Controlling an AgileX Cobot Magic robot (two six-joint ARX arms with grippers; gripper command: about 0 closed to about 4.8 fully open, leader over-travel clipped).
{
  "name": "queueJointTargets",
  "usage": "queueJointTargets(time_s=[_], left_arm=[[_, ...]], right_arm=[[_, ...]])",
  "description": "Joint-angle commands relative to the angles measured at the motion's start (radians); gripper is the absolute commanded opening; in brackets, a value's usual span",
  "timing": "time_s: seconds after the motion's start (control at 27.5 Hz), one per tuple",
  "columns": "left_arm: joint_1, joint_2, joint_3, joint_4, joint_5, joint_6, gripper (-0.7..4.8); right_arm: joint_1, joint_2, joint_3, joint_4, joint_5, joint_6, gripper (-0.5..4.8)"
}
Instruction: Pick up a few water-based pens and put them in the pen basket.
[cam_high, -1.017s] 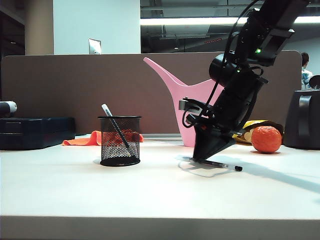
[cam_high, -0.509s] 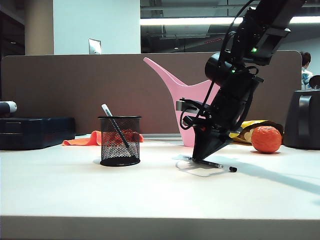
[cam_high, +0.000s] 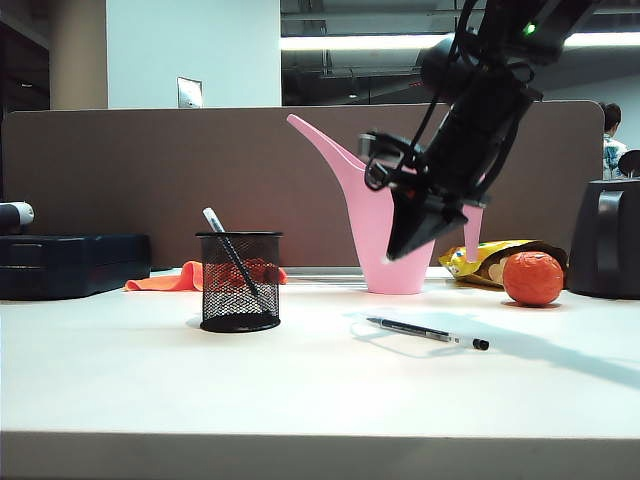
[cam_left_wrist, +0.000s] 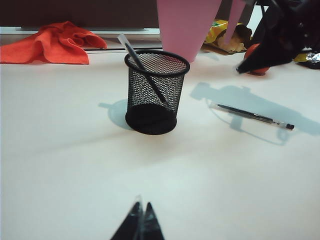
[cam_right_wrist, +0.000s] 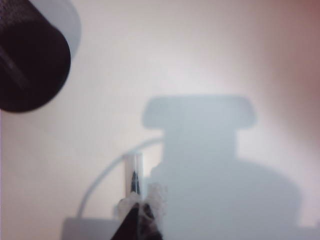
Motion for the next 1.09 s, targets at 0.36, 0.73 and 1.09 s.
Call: queueJointTargets(time_s=[0.36, 0.73, 1.09], left_arm=[[0.000, 0.001, 0.002, 0.005, 0.011, 0.002, -0.04], [0.000, 0.001, 0.002, 0.005, 0.011, 0.002, -0.04], [0.000, 0.001, 0.002, 0.004, 0.011, 0.002, -0.04]], right_arm=[[0.001, -0.006, 0.003, -0.051, -0.014, 0.020, 0.98], [0.002, 0.042, 0.002, -0.129, 0.004, 0.020, 2.14], [0.002, 0.093, 0.002, -0.162, 0.002, 0.020, 2.12]])
